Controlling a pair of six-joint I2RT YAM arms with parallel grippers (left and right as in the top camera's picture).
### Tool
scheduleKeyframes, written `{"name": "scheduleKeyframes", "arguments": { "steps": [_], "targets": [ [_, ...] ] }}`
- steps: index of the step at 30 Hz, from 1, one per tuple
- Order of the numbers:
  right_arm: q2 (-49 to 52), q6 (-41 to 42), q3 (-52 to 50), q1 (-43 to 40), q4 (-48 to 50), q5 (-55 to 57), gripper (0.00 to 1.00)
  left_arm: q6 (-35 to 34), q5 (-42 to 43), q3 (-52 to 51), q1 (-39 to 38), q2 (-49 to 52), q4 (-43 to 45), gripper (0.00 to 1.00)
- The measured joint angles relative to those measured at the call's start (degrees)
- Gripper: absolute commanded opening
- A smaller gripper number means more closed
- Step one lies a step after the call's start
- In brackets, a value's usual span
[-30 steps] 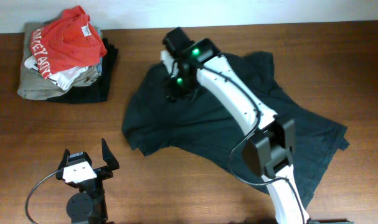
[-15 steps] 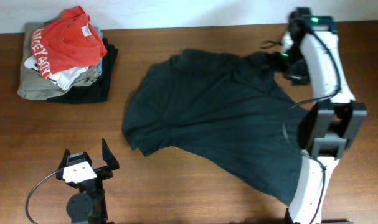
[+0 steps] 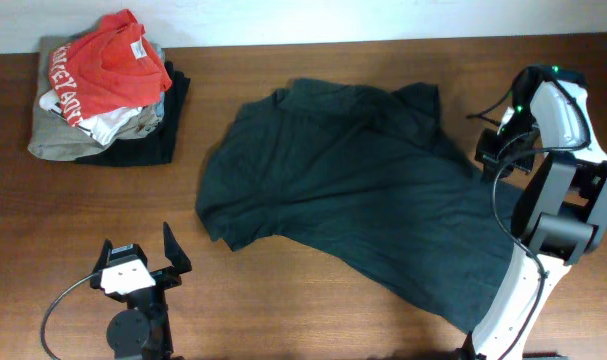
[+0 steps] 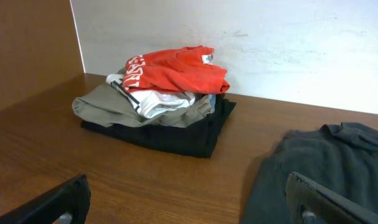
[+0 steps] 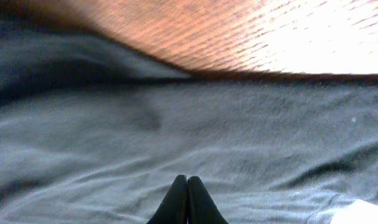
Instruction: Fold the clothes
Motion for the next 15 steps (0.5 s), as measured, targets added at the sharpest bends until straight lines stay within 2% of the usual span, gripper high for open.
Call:
{"name": "scheduleKeyframes", "arguments": {
  "steps": [15],
  "targets": [
    [-2.32, 0.00, -10.86, -0.09, 16.90, -0.02, 0.04, 0.00, 0.00, 0.00, 0.00, 0.00, 0.00, 0.99]
  ]
}}
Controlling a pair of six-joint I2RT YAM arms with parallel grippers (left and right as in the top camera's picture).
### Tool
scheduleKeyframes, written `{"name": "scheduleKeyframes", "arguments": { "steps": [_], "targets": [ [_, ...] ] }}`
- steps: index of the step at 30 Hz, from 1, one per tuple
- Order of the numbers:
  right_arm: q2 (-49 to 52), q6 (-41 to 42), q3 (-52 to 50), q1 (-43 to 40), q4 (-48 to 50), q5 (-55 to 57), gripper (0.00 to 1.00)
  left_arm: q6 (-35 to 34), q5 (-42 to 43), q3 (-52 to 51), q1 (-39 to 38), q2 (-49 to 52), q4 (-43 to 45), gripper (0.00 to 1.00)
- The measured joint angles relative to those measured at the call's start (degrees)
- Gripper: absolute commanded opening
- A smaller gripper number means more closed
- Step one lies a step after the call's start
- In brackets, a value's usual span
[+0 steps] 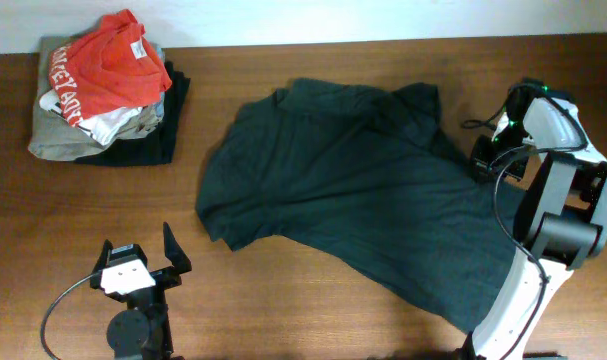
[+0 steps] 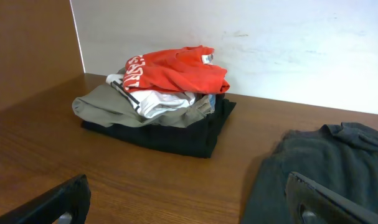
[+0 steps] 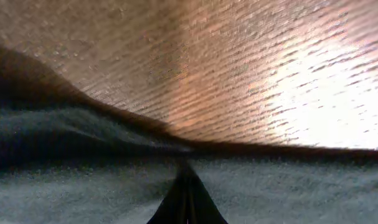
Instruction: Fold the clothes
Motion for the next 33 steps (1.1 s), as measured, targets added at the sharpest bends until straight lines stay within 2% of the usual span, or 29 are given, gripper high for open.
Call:
{"name": "scheduleKeyframes", "arguments": {
  "steps": [4, 15, 22, 30, 33],
  "targets": [
    [-1.73, -0.02, -2.73, 0.00, 6.56, -0.02, 0.04, 0.00, 0.00, 0.00, 0.00, 0.00, 0.00, 0.99],
    [-0.28, -0.50, -4.33, 0.02, 33.94, -2.56, 0.04, 0.00, 0.00, 0.00, 0.00, 0.00, 0.00, 0.99],
    [2.12, 6.51, -4.63, 3.37, 48.72, -11.37, 0.05, 0.00, 0.00, 0.00, 0.00, 0.00, -0.02, 0.99],
    [4.20, 10.14, -4.42, 15.61, 51.49, -12.22, 0.04, 0.00, -0.02, 0.00, 0.00, 0.00, 0.00, 0.99],
    [4.22, 10.32, -1.31, 17.55, 44.46, -10.60, 0.04, 0.00, 0.00, 0.00, 0.00, 0.00, 0.00, 0.99]
  ]
}}
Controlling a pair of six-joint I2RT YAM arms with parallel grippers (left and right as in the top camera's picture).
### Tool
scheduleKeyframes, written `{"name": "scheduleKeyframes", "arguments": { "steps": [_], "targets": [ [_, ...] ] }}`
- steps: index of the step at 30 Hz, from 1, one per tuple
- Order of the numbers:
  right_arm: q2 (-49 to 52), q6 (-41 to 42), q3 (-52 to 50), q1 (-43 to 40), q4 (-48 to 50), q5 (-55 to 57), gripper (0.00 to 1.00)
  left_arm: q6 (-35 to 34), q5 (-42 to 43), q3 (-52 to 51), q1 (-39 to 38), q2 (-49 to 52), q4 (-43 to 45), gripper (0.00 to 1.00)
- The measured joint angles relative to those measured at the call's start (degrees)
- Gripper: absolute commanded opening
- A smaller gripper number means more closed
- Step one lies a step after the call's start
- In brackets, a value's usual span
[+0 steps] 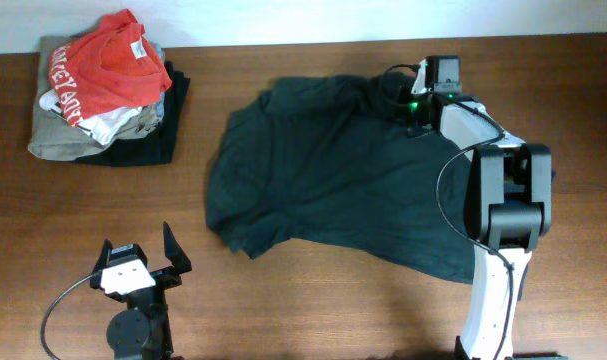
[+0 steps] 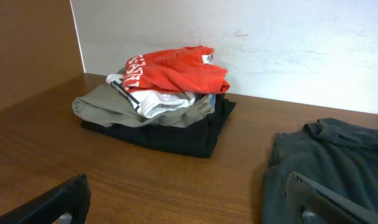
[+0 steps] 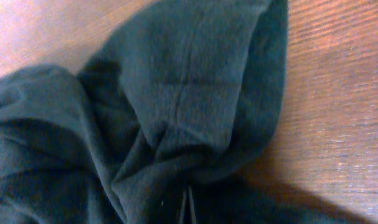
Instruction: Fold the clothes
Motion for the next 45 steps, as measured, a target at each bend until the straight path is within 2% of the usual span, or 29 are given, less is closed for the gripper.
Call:
{"name": "scheduleKeyframes", "arguments": {
  "steps": [6, 9, 17, 27, 34, 37, 45],
  "targets": [
    [1.01, -3.28, 16.04, -1.53, -19.63, 2.86, 0.04, 0.00, 0.00, 0.00, 0.00, 0.02, -0.02, 0.99],
    [1.01, -4.22, 22.53, 0.04, -22.01, 3.04, 0.04, 0.00, -0.02, 0.00, 0.00, 0.00, 0.00, 0.99],
    [2.54, -1.99, 24.09, 7.91, -21.29, 9.14, 0.04, 0.00, -0.02, 0.00, 0.00, 0.00, 0.00, 0.99],
    [11.28, 0.37, 24.09, 8.17, -16.81, 11.76, 0.04, 0.00, -0.02, 0.00, 0.00, 0.00, 0.00, 0.99],
    [12.90, 4.15, 24.11, 10.05, -9.33, 7.19, 0.05, 0.00, -0.02, 0.00, 0.00, 0.00, 0.00, 0.99],
    [13.66, 6.03, 24.11, 12.70, -6.45, 5.92, 0.06, 0.00, 0.00, 0.00, 0.00, 0.00, 0.00, 0.99],
    [15.72, 8.85, 24.33, 26.80, 1.25, 2.75, 0.08, 0.00, 0.00, 0.00, 0.00, 0.00, 0.00, 0.99]
  ]
}}
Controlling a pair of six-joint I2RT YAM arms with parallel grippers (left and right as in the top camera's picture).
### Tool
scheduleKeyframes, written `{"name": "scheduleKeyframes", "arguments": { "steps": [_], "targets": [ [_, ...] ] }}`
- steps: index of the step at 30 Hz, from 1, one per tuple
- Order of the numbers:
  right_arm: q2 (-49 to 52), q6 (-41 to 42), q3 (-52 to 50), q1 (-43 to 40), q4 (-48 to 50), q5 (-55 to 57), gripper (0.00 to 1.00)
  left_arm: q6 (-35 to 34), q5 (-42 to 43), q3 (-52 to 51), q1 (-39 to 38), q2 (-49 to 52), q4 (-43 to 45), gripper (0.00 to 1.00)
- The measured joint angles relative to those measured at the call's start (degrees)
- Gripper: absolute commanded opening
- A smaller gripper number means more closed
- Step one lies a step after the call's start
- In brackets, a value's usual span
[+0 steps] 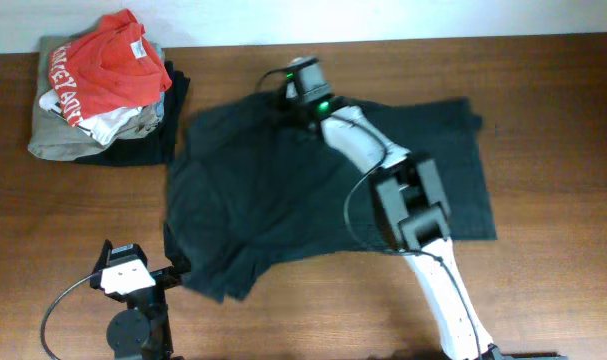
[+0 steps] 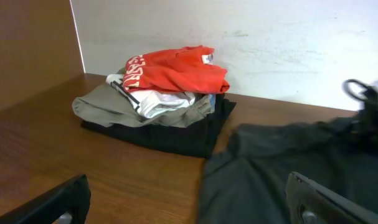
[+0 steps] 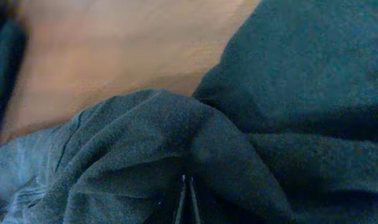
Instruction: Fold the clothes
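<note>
A dark green shirt [image 1: 313,190] lies spread across the middle of the table, and its near part also shows in the left wrist view [image 2: 282,168]. My right arm reaches from the front over the shirt. The right gripper [image 1: 291,88] is at the shirt's back edge, shut on a bunched fold of the fabric [image 3: 176,137], and its fingertips [image 3: 187,182] are pressed together. My left gripper [image 1: 138,252] rests open at the front left, holding nothing. The shirt's front left corner [image 1: 208,280] lies right beside it.
A pile of folded clothes [image 1: 103,90], with a red shirt [image 2: 176,68] on top, sits at the back left corner against the white wall. Bare wooden table [image 1: 553,150] shows to the right of the shirt and along the front.
My right gripper, still shut on the shirt, has moved left along the back edge from the back right to the back middle. The shirt has shifted left and now reaches the left gripper.
My right gripper was shut on the shirt's right edge at the far right of the table and stayed there half a second later. Then it held the fabric at the back right with the shirt drawn leftward. Now it is at the back middle. The left gripper never moved.
</note>
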Motion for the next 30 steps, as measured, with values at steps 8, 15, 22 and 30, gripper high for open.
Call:
{"name": "scheduleKeyframes", "arguments": {
  "steps": [8, 15, 22, 30],
  "targets": [
    [1.51, -5.84, 20.79, -1.66, -22.43, -0.44, 0.99, 0.00, 0.00, 0.00, 0.00, 0.02, 0.00, 0.99],
    [0.09, -9.18, 54.71, -14.78, -52.63, 4.94, 0.99, 0.00, -0.02, 0.00, 0.00, 0.00, 0.00, 0.99],
    [-8.50, -9.35, 56.43, -25.62, -69.96, 7.13, 0.99, 0.00, -0.02, 0.00, 0.00, 0.00, 0.00, 0.99],
    [-20.90, -10.97, 56.41, -34.84, -77.79, 7.15, 0.99, 0.00, -0.02, 0.00, 0.00, 0.00, 0.00, 0.99]
  ]
}}
